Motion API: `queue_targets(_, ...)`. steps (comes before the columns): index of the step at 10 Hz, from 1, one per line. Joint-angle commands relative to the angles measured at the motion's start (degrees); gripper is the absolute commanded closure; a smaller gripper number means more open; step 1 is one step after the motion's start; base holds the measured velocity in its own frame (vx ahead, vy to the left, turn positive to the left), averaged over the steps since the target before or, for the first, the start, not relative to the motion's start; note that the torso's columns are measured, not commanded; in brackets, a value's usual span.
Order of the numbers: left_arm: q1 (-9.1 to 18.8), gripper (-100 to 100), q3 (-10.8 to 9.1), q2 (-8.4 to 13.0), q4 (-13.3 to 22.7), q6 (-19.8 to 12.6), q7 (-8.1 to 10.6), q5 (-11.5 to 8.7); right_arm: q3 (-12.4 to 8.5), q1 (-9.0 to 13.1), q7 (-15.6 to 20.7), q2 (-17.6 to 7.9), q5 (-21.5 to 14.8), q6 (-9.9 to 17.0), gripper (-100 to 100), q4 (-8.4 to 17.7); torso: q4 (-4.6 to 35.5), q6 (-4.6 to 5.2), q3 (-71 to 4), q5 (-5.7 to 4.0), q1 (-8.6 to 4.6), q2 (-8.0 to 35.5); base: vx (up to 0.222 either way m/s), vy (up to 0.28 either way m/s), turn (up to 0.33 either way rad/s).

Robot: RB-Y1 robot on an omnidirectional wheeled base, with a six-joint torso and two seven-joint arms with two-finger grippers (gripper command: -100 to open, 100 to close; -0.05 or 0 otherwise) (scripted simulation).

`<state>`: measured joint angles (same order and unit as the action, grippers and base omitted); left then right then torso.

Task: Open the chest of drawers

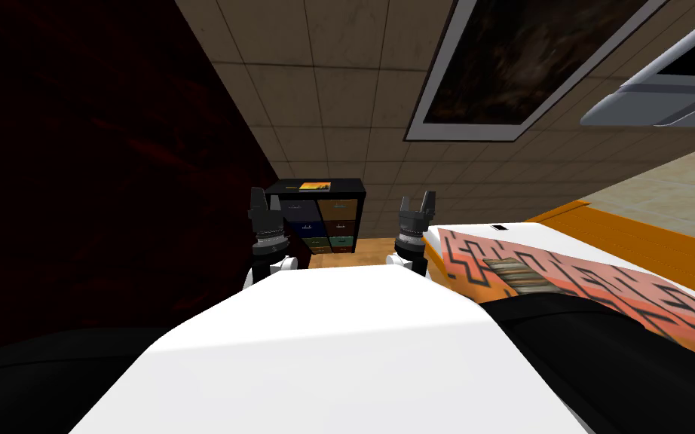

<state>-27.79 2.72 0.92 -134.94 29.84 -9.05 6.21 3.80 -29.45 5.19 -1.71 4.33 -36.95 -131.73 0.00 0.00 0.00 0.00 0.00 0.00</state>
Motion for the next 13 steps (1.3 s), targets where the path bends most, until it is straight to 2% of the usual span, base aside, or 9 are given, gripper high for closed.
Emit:
queue_targets(1, 0.0, 0, 0.00, 0.0, 0.0, 0.0, 0.00, 0.0, 0.0, 0.0, 0.0, 0.0, 0.0, 0.0, 0, 0.0, 2.3, 0.00, -4.7, 0.00, 0.00, 2.3, 0.000, 0.000, 0.000)
queue_targets(9, 0.0, 0, 0.00, 0.0, 0.0, 0.0, 0.00, 0.0, 0.0, 0.0, 0.0, 0.0, 0.0, 0.0, 0, 0.0, 35.4, 0.00, -70.7, 0.00, 0.00, 35.4, 0.000, 0.000, 0.000)
queue_targets(10, 0.3, -100, -0.01, 2.4, 1.3, 0.2, -0.01, 0.0, 0.0, 0.0, 0.0, 0.0, 0.0, 0.0, 0, 0.0, 39.6, 0.00, -79.2, 0.00, 0.00, 39.6, 0.015, -0.015, -0.007)
queue_targets(11, 0.4, -100, -0.02, 3.3, 2.2, 0.3, -0.02, 0.0, 0.0, 0.0, 0.0, 0.0, 0.0, 0.0, 0, 0.0, 41.5, 0.00, -83.1, 0.00, -0.03, 41.5, 0.017, -0.027, -0.007)
queue_targets(13, 0.9, -100, -0.03, 4.8, 4.3, 0.6, -0.03, 0.0, 0.0, 0.0, 0.0, 0.0, 0.0, 0.0, 0, 0.0, 42.2, 0.00, -84.5, -0.01, -0.05, 42.2, 0.019, -0.034, -0.006)
